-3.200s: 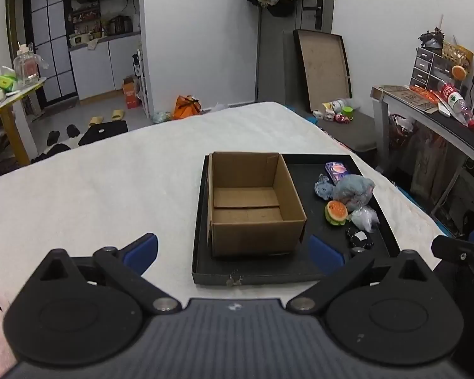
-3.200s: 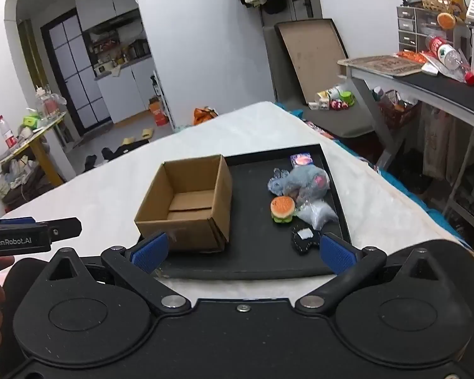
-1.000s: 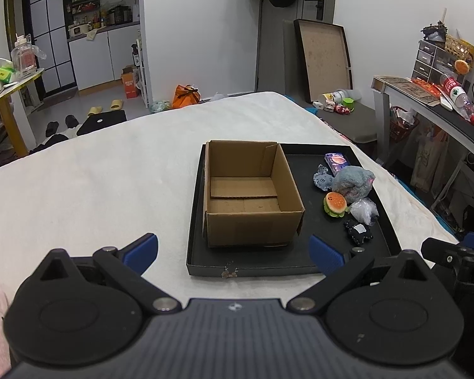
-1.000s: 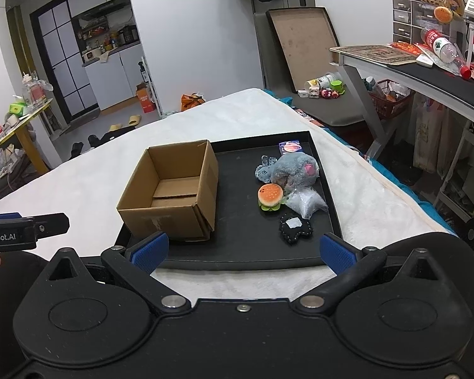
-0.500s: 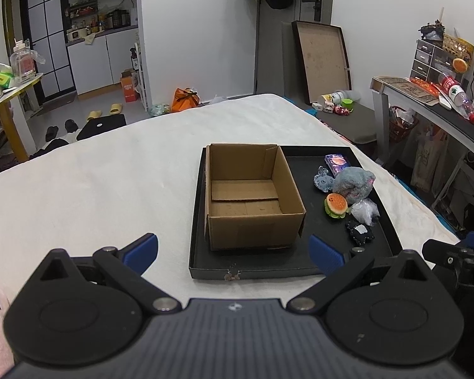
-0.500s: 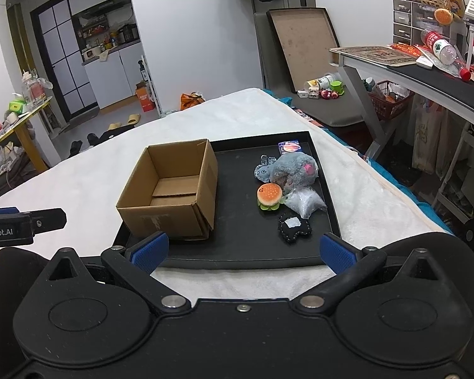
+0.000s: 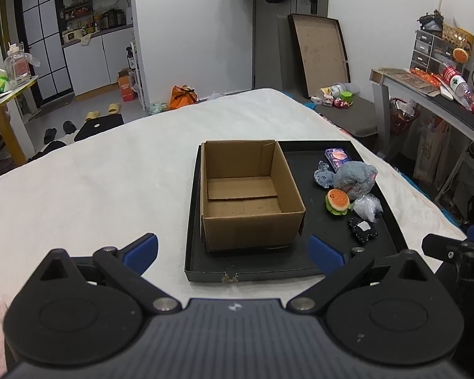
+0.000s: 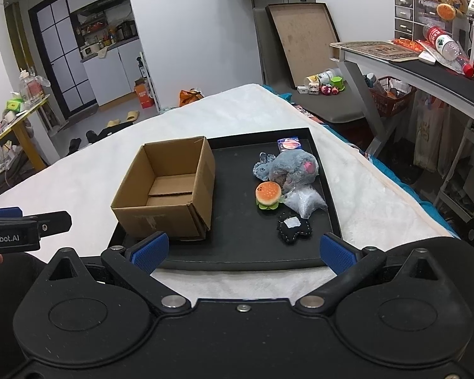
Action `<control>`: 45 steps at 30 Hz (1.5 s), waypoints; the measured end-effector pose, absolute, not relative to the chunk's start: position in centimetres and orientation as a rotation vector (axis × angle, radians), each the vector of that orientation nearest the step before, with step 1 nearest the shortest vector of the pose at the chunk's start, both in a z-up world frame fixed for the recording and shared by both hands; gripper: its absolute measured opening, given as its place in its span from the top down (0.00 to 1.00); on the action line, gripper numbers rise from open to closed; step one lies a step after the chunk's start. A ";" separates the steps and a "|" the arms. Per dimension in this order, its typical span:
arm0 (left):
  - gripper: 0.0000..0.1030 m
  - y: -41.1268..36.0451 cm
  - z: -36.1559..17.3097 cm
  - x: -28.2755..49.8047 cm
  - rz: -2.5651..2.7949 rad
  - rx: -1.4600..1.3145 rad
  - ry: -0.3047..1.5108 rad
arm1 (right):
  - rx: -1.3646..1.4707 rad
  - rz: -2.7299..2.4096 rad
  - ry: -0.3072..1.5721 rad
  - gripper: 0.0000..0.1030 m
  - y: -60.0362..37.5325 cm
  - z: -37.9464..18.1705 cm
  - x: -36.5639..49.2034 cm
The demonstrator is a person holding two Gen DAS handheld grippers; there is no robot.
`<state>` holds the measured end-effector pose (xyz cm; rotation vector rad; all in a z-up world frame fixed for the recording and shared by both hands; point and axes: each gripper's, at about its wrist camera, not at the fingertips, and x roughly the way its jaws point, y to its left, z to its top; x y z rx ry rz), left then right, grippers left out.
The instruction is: Organize soft objects
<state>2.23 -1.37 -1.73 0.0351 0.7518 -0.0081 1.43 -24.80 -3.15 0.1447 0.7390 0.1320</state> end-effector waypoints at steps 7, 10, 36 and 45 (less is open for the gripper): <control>0.02 -1.1 -2.7 4.1 0.018 0.041 0.782 | 0.174 0.122 0.762 0.00 -25.4 -3.9 3.0; 0.02 -0.8 -3.1 5.0 0.026 0.033 0.798 | 0.193 0.113 0.780 0.00 -25.8 -4.2 3.9; 0.04 0.0 -7.0 13.0 0.076 0.010 0.886 | 0.241 0.052 0.817 0.00 -27.7 -7.1 11.5; 0.09 0.0 -8.0 15.0 0.104 0.009 0.884 | 0.271 0.061 0.819 0.00 -27.9 -8.0 14.7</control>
